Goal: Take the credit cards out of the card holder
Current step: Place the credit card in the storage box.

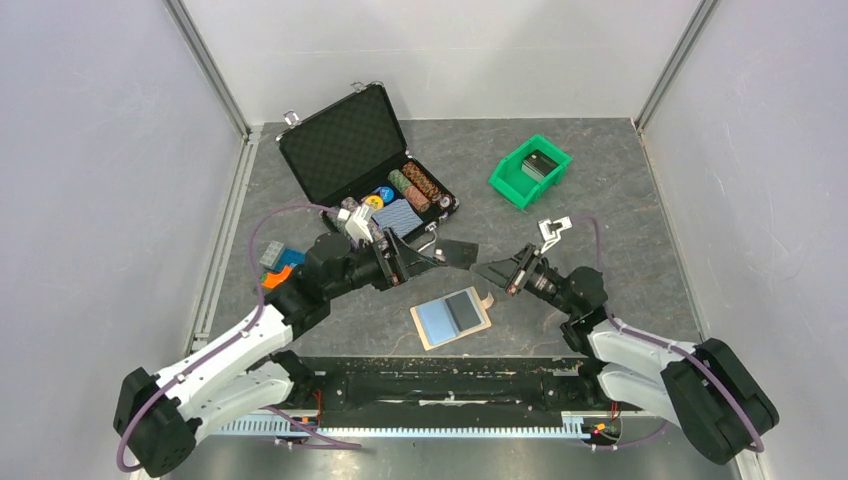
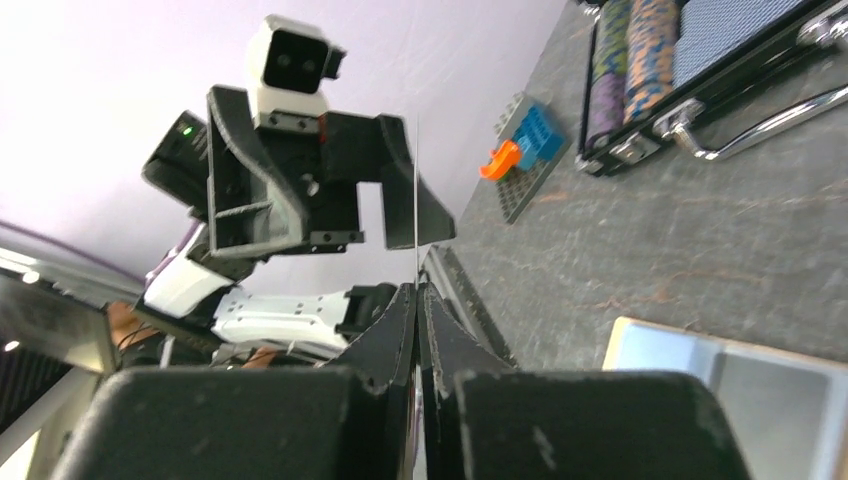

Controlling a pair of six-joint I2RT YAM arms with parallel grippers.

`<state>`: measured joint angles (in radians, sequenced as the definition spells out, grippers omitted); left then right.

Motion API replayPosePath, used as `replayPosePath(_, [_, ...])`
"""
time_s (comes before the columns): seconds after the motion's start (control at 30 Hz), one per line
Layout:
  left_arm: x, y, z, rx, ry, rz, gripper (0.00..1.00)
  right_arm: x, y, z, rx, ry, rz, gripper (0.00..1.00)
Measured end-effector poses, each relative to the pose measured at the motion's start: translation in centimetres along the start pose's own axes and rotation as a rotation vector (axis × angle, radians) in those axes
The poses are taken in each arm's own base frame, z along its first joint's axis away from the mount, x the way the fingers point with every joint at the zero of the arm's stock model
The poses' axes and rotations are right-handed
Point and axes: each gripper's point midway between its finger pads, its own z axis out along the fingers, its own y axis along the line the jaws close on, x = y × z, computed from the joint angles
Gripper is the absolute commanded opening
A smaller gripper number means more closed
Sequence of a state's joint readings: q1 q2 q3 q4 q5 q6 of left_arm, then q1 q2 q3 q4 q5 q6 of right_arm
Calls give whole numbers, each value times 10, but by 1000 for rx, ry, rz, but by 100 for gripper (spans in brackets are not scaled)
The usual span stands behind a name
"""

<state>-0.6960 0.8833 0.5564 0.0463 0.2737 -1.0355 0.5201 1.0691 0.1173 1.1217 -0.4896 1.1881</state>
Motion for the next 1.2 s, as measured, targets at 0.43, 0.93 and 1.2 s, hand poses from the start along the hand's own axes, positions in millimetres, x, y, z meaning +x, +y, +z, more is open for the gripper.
replayPosePath(0.43, [-24, 30, -28, -287, 6, 352, 100, -134, -57, 9, 370, -196, -212, 0])
replayPosePath(0.93, [-44, 63, -55, -518, 36, 592, 100, -259, -176, -13, 829, -387, -171, 0])
replayPosePath(1.2, [-46, 64, -56, -524, 27, 600, 100, -293, -214, -18, 929, -478, -113, 0])
